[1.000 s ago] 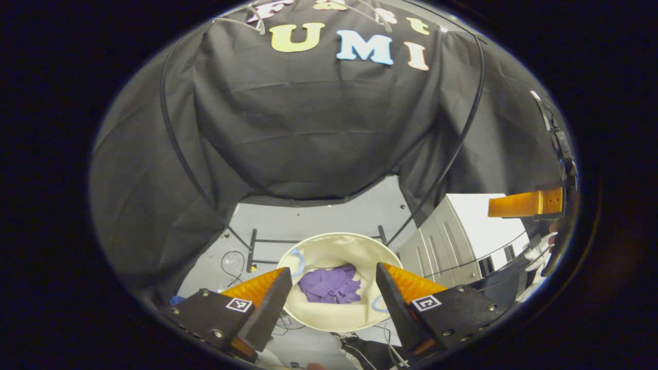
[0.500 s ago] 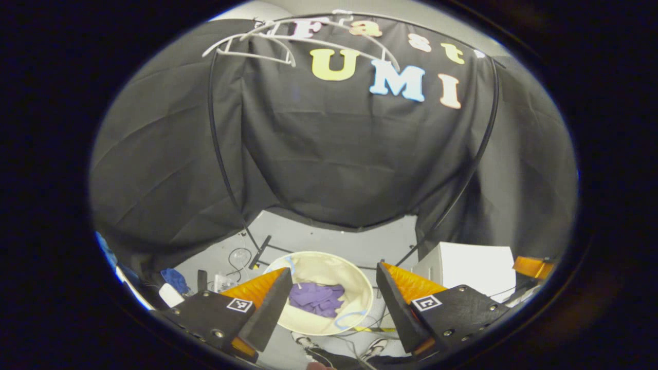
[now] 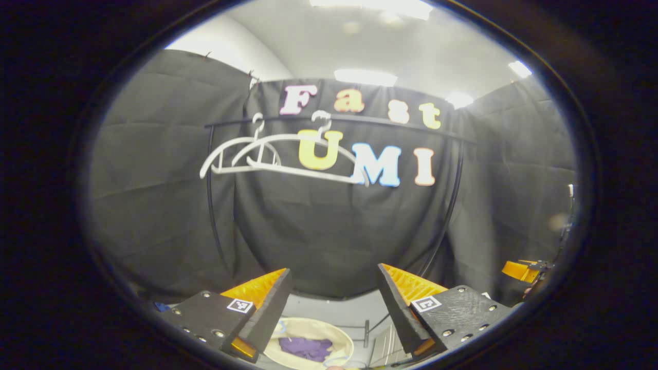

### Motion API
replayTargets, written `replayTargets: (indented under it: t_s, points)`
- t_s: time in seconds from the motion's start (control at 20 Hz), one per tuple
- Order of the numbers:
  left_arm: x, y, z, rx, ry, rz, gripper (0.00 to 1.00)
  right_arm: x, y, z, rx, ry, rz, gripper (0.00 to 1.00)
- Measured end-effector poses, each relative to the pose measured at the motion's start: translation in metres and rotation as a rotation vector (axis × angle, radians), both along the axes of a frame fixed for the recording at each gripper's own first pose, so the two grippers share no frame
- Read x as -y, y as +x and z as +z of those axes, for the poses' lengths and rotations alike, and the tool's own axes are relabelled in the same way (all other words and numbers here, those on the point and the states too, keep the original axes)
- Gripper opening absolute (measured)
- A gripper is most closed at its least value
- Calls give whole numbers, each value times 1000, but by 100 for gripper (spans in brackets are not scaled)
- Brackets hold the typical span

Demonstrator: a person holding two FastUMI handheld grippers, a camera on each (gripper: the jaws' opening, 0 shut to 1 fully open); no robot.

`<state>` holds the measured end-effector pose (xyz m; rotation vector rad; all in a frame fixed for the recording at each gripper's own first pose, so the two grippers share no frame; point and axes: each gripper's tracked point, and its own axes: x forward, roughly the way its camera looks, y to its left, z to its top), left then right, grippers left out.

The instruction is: Grasp the clothes on the hanger with both hands and then place them into the laundry hamper below.

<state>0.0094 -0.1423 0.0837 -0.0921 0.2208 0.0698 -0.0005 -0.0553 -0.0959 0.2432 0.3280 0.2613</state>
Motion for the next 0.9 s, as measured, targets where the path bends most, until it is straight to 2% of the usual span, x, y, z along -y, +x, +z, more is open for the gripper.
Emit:
replayTargets:
  t_s: [0.05, 0.1, 0.15, 0.25, 0.3, 0.35, 0.4, 0.5, 0.75, 0.8, 0.85, 0.9]
  points:
    - [-6, -3, 16, 49, 8, -5, 100, 3, 4, 17, 40, 11, -15, 91]
    - [-14, -2, 33, 90, 7, -10, 100, 5, 9, 33, 86, 21, -26, 95]
    - [-19, -7, 44, 118, -3, -13, 99, 5, 15, 48, 126, 19, -37, 91]
    - [-38, -6, 69, 163, -34, -13, 100, 7, 25, 67, 172, -14, -60, 95]
    - [-48, -5, 84, 186, -40, -13, 100, 11, 26, 83, 210, -33, -77, 91]
    - [-59, -10, 101, 216, -35, -10, 100, 15, 28, 99, 251, -53, -103, 90]
    - [-71, -10, 113, 236, -25, -9, 100, 20, 27, 114, 294, -70, -130, 95]
    - [-92, -8, 119, 258, -3, -7, 100, 23, 19, 132, 345, -101, -164, 95]
    - [-137, -4, 116, 285, -6, 16, 99, 48, -4, 131, 345, -151, -274, 95]
    - [-144, -3, 114, 282, -11, 14, 95, 56, -9, 128, 337, -167, -295, 95]
    - [-149, -3, 110, 278, -9, 9, 95, 61, -13, 127, 330, -181, -312, 95]
    - [-155, -2, 107, 272, -3, 5, 99, 64, -17, 127, 328, -192, -325, 95]
